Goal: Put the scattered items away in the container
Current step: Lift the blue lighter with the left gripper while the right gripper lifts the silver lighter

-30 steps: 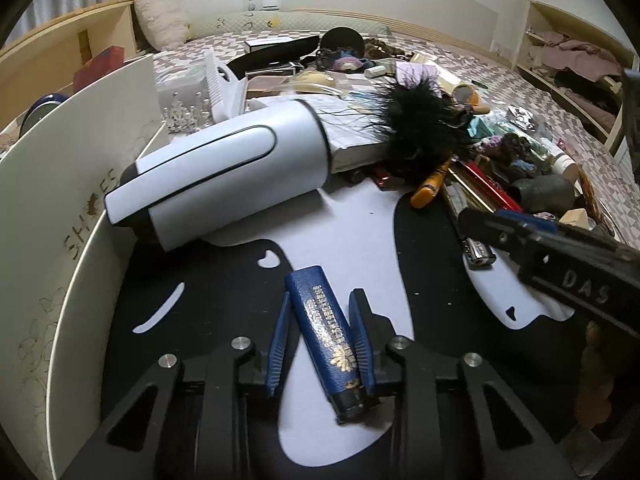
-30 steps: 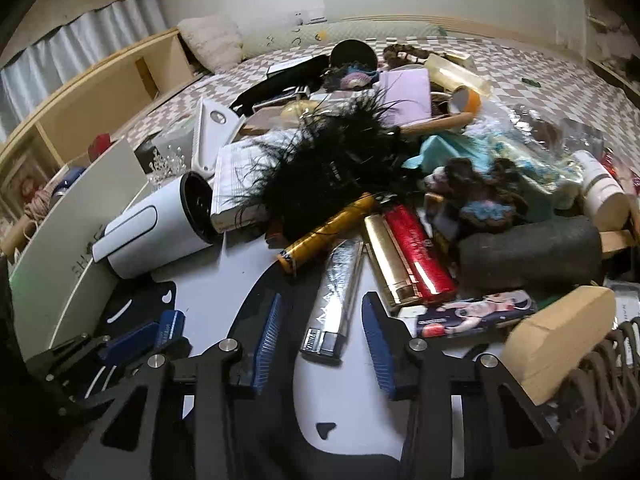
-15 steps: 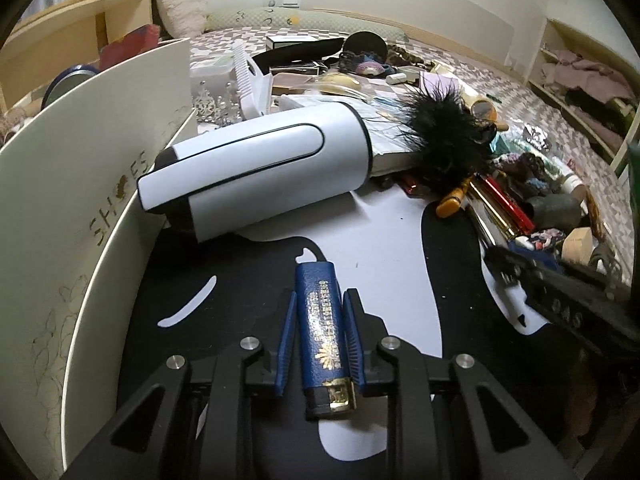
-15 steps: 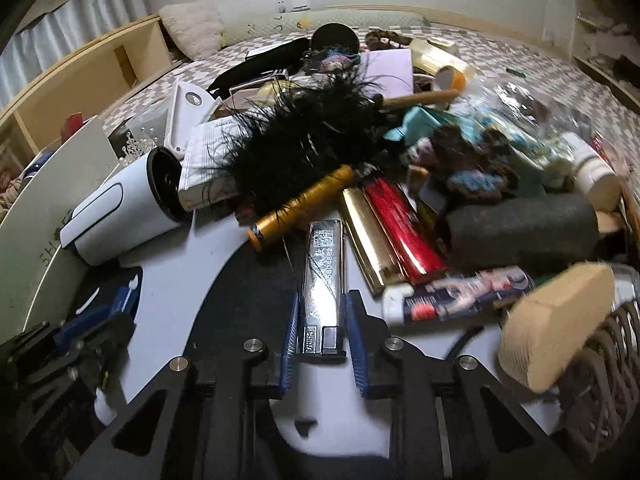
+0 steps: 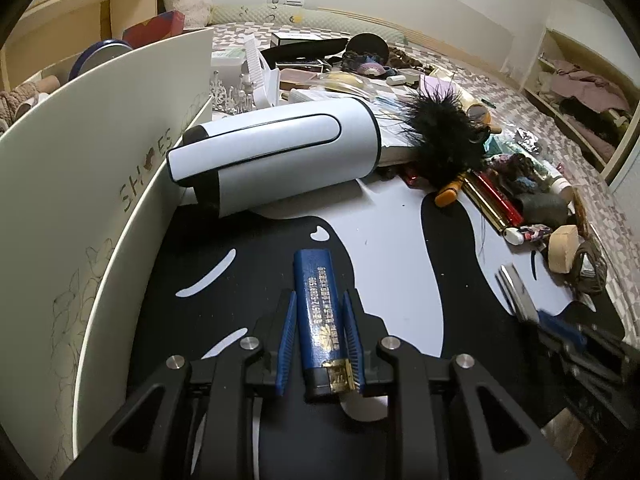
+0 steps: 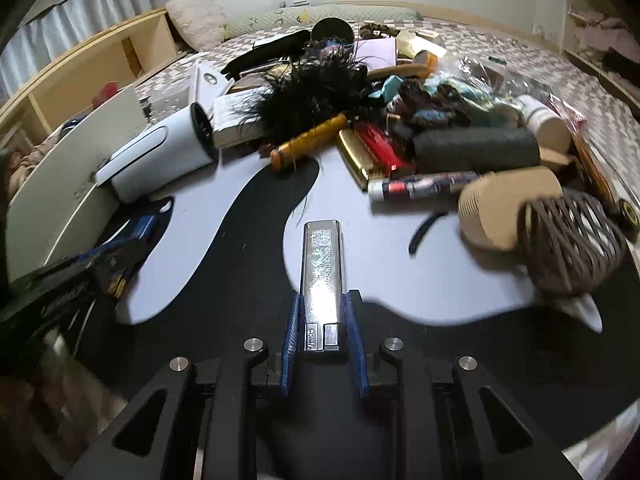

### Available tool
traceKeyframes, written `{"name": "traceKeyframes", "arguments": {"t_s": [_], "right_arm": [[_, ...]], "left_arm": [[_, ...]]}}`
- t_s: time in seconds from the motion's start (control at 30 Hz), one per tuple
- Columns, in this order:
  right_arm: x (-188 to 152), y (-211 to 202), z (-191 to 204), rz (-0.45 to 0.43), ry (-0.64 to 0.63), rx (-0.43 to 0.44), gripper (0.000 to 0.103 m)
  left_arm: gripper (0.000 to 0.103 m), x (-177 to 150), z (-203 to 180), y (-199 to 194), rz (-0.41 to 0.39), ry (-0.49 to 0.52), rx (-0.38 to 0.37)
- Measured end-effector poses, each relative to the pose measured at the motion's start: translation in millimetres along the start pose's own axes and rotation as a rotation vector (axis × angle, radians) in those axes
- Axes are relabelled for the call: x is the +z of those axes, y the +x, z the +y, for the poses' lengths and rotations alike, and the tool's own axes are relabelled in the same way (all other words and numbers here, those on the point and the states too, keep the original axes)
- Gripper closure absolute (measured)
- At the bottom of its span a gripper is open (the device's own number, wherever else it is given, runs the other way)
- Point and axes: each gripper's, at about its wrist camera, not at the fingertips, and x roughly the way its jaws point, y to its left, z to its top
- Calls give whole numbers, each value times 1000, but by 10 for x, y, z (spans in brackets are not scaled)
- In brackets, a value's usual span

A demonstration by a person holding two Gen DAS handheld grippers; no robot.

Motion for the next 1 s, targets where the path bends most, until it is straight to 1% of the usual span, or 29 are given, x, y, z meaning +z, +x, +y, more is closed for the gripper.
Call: {"name": "traceKeyframes", "arguments": {"t_s": [0.13, 0.23, 0.27, 0.33, 0.37, 0.5, 0.67, 0.77, 0.8, 0.83, 1.0], "right_arm": [[-32, -35, -30, -1, 26, 4, 79], [6, 9, 1, -5, 14, -9, 79], [8, 22, 20, -7, 8, -14, 79], [16, 45, 42, -15, -7, -24, 79], [7, 43, 43, -18, -13, -28, 79], [6, 60, 56, -31, -29, -39, 79], [-1, 77, 75, -39, -44, -55, 79], [-10, 87, 85, -48, -50, -64, 79], [-11, 90, 88, -48, -55, -65, 79], [-9, 92, 90, -46, -59, -66, 79], [-11, 80, 95, -43, -64, -73, 79]], "left_arm": [[79, 29, 1, 38, -2, -8, -5], [79, 36, -31, 66, -7, -3, 5], [78, 31, -49, 69, -11, 5, 12], [72, 14, -89, 66, -18, 24, 22], [72, -1, -116, 61, -21, 38, 32], [71, -72, -220, 33, -30, 98, 70], [72, -89, -250, 25, -16, 124, 92], [74, -87, -265, 25, -5, 134, 100], [79, -87, -269, 24, -3, 136, 99], [81, -86, -271, 23, -1, 137, 99], [81, -93, -268, 4, 9, 133, 91]]}}
